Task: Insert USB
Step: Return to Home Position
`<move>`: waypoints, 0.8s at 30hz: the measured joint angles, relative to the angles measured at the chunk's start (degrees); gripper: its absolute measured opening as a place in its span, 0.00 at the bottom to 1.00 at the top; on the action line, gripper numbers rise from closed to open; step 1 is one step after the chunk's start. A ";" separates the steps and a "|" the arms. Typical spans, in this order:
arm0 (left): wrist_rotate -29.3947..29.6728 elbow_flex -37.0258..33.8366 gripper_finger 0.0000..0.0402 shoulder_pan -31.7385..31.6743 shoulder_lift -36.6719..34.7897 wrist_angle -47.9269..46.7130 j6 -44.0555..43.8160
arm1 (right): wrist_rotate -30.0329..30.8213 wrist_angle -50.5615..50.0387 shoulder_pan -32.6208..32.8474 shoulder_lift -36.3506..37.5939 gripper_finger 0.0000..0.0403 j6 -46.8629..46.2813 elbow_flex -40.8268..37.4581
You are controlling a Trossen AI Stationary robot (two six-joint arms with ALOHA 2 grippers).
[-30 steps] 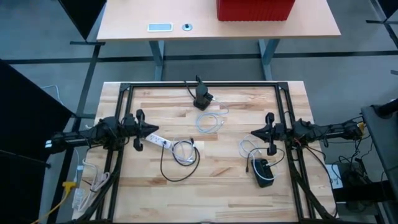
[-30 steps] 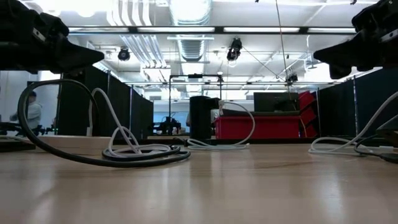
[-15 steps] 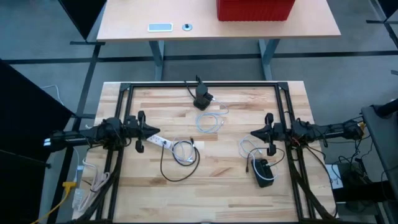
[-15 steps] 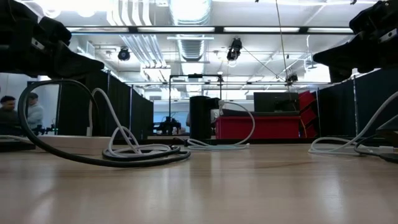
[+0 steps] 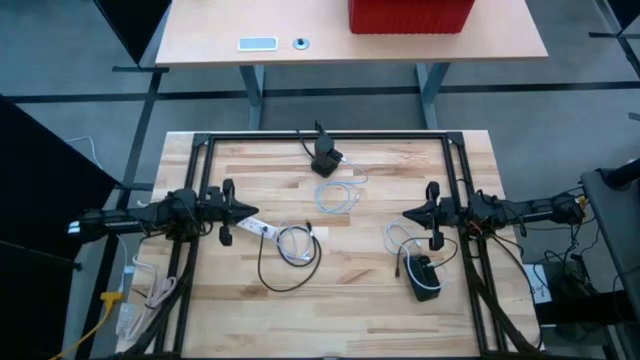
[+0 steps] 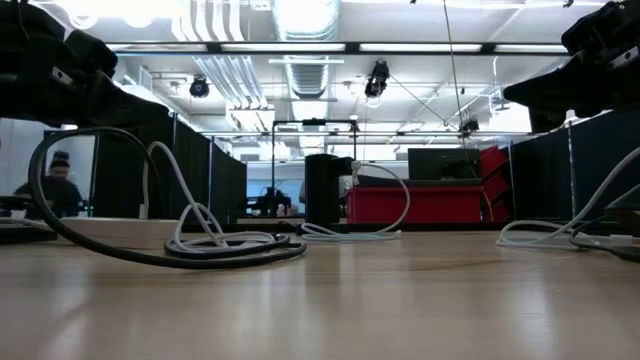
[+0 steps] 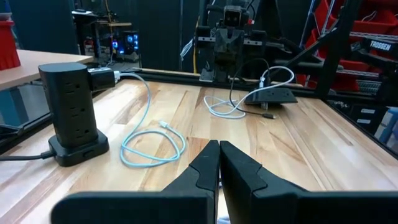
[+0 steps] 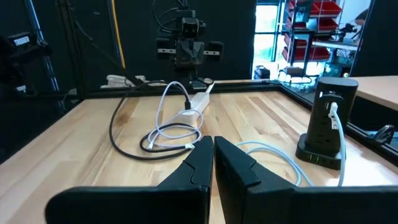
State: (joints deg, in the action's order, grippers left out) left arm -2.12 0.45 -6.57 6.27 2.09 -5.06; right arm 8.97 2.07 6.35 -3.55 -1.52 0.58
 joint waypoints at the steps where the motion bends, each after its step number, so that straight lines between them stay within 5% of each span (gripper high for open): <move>1: 0.01 0.00 0.00 0.00 0.11 -0.04 0.00 | 0.00 0.00 0.00 0.01 0.00 0.00 0.00; 24: 0.01 0.00 0.00 0.00 0.50 -0.02 0.00 | 0.00 -0.02 0.00 0.02 0.00 0.00 0.00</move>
State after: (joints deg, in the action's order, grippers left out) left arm -2.11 0.45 -6.57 6.77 2.07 -5.06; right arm 8.97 2.04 6.35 -3.53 -1.52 0.58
